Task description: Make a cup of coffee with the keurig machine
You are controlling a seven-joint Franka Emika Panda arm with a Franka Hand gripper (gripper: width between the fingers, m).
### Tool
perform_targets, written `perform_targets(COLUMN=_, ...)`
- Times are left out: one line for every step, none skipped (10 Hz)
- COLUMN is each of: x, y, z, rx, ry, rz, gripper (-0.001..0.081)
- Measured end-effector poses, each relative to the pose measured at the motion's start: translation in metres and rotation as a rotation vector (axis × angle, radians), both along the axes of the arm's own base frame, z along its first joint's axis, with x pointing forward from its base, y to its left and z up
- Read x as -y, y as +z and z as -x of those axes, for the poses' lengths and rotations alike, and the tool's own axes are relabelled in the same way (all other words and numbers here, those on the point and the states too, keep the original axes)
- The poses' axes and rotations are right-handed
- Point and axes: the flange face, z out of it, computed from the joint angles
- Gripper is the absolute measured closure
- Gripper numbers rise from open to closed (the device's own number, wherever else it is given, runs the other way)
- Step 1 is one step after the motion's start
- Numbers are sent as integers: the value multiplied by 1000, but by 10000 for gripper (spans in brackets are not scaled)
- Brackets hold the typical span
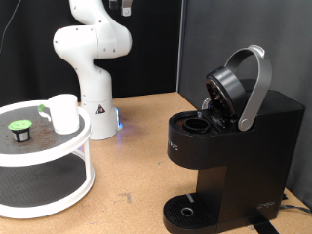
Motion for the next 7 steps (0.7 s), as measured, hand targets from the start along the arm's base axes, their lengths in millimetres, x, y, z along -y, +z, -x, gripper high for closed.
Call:
perform_targets(x=2, y=0, z=0, rx=-1, ry=1, rz=-3, gripper=-1)
perform_targets(x=10, y=0, z=1, rx=0, ry=7, rz=-17, gripper=-1)
perform_targets(x=24, y=0, z=3, rx=6, ry=7, rz=-30, gripper=-1)
perform_targets(x=41, y=0, z=7, rx=11, ry=9, rz=-32, gripper=-1)
perform_targets(x=58, y=-2, z=13, rx=-3, ry=17, rz=-21, gripper=-1)
perform_targets(x=74, y=-3, z=18, rx=-22, ry=33, rz=-4, gripper=-1)
perform_targets(x=90, y=-4, z=22, rx=-24, ry=37, rz=6, gripper=-1)
